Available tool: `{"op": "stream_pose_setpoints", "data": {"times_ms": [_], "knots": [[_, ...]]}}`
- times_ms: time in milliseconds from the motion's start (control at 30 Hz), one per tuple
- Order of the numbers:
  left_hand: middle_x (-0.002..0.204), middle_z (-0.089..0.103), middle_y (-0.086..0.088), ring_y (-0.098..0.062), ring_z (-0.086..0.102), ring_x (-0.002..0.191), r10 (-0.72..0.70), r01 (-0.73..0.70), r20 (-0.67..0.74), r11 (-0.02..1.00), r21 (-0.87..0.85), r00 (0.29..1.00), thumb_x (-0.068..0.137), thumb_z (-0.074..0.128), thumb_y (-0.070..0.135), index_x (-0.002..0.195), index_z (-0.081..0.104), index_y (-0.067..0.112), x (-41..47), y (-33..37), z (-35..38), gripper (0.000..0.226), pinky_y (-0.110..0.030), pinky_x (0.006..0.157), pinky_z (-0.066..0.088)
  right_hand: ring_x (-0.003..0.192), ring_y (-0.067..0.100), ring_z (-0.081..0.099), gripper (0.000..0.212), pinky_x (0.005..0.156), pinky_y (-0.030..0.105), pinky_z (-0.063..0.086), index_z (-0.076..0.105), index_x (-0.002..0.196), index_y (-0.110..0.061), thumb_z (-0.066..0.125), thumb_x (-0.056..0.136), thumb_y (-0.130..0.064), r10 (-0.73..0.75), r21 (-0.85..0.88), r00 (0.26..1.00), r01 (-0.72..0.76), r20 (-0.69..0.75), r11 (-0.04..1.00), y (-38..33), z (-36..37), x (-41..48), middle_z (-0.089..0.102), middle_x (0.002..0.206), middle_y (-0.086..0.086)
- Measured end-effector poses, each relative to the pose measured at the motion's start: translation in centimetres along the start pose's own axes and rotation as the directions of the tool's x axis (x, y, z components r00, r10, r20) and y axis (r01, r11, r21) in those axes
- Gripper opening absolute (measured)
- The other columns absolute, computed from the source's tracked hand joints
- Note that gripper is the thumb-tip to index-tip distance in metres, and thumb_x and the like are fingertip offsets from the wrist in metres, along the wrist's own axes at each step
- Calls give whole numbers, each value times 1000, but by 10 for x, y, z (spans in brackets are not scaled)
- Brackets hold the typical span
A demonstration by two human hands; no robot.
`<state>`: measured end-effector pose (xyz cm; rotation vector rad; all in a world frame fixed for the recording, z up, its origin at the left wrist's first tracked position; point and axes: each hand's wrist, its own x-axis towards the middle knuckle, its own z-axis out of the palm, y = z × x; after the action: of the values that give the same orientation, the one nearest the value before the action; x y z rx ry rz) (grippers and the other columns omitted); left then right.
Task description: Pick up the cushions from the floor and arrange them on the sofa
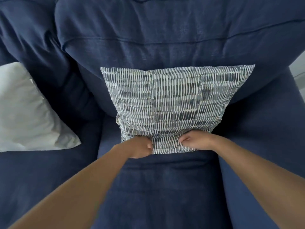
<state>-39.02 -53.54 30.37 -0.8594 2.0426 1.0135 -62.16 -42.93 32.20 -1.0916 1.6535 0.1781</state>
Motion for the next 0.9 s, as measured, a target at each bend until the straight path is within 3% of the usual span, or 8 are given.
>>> {"op": "stream_pose_setpoints", "data": {"times_ms": [100, 167, 267, 333, 467, 600, 733, 900], "knots": [[115, 68, -17, -32, 64, 110, -235, 241, -76, 967, 78, 969, 97, 46, 18, 108, 70, 3, -9, -59, 6, 31, -41, 94, 52, 102, 29, 64, 33, 75, 31, 50, 69, 88, -6, 47, 99, -28, 166, -58, 964, -182, -209, 982, 53, -10, -13, 70, 105, 14], [129, 64, -13, -31, 60, 120, -349, 336, -332, 937, -97, 876, 103, 44, 15, 122, 65, 5, -30, -82, -4, 31, -40, 101, 47, 103, 29, 63, 26, 79, 34, 48, 64, 88, -16, 47, 95, -35, 236, 249, 856, -131, -459, 960, 78, -20, -30, 69, 107, 12], [131, 64, 10, -14, 57, 124, -428, -211, -610, 677, -705, 667, 95, 49, 65, 123, 63, 34, -64, -66, -33, 44, -37, 110, 40, 124, 15, 57, 24, 105, 43, 41, 61, 113, -42, 45, 99, -53, 284, 765, 761, 397, -583, 508, 66, -44, -56, 63, 132, -9], [131, 67, 15, -8, 59, 127, -353, -498, -664, 457, -737, 659, 84, 46, 84, 125, 62, 40, -72, -33, -58, 62, -39, 110, 42, 124, 8, 60, 36, 103, 39, 42, 59, 122, -45, 42, 97, -64, 234, 797, 768, 529, -596, 291, 40, -64, -70, 66, 131, -16], [118, 75, 5, -13, 70, 112, -378, -628, -681, 273, -729, 627, 98, 51, 59, 122, 67, 14, -71, 17, -100, 54, -40, 96, 54, 105, 9, 72, 43, 96, 37, 53, 68, 119, -27, 45, 100, -58, 257, 743, 701, 588, -665, 319, 2, -96, -82, 77, 113, -10], [90, 64, -7, -23, 58, 82, -507, -665, -709, 308, -680, 491, 101, 57, 41, 90, 65, 2, -79, 11, -116, 41, -45, 79, 54, 100, 17, 72, 24, 98, 48, 56, 73, 97, -22, 58, 100, -40, 329, 653, 565, 635, -757, 412, 5, -110, -90, 77, 103, -3], [93, 64, -11, -26, 58, 84, -532, -657, -694, 302, -691, 485, 99, 58, 38, 95, 70, 7, -85, 1, -125, 32, -60, 93, 54, 89, 13, 70, 15, 96, 44, 57, 73, 91, -24, 64, 98, -33, 283, 652, 592, 628, -755, 425, 12, -111, -96, 75, 94, -7], [105, 73, 1, -12, 68, 93, -557, -613, -646, 282, -738, 522, 104, 50, 41, 106, 71, 13, -94, -1, -135, 35, -41, 91, 60, 112, 16, 66, 36, 102, 46, 50, 64, 125, -26, 61, 96, -48, 346, 711, 632, 526, -694, 467, 21, -109, -101, 70, 121, -8]]}}
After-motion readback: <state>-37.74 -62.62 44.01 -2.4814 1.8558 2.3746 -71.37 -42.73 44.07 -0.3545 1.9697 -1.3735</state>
